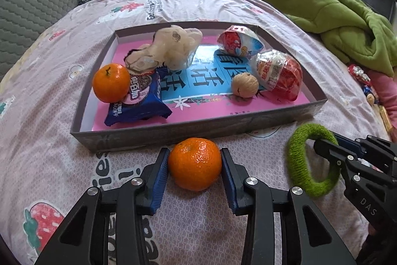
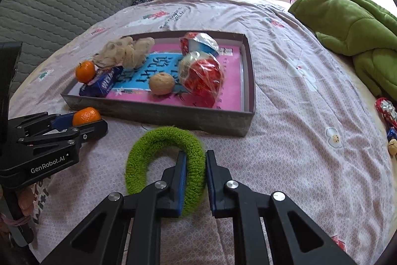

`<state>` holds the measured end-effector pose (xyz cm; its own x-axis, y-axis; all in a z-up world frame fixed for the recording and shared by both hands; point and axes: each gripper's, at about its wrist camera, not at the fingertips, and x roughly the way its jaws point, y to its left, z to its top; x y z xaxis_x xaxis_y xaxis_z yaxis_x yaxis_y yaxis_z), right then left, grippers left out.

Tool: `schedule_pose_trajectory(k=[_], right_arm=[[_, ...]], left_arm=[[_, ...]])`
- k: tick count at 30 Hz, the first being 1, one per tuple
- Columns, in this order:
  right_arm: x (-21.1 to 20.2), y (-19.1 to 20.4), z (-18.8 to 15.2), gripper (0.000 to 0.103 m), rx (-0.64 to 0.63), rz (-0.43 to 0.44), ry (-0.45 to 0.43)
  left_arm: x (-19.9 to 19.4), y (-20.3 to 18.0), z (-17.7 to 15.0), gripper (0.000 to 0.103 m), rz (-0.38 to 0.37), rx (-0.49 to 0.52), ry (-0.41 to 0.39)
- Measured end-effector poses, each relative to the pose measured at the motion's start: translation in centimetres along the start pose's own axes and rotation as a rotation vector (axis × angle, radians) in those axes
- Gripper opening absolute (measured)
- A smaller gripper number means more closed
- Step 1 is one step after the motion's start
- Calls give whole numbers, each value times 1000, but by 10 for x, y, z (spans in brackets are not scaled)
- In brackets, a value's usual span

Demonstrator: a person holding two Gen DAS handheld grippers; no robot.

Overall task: Organize objects
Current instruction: 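Lift the green ring and orange and carry them over the tray with both tools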

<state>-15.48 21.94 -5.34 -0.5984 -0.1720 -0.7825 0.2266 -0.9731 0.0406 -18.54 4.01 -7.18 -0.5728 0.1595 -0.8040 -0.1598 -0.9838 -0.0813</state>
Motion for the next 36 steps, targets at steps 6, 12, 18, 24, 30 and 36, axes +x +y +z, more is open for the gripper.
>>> schedule_pose_trajectory(k=[6,12,18,24,30,36], right_arm=[[-10,3,3,15,-3,12,-41],[-21,8,6,15,-12,13,-77],[-48,15,17,15,-29,27,-161],[-72,22,36,15,-40,48,-234],[-84,22,56,15,-36,45,-281],[-90,20,74,15,-34,44,-311]], left_arm=[[-16,1,2,41,-7,-2,-22],[-34,-1,6,41,-2,3,-50],[-54,-2,13,41,-3,-1,-94],[-73,-3,25,41,-3,7,-141],[-86,1,41,41,0,9,-178],[-92,6,57,41,10,11,-204]])
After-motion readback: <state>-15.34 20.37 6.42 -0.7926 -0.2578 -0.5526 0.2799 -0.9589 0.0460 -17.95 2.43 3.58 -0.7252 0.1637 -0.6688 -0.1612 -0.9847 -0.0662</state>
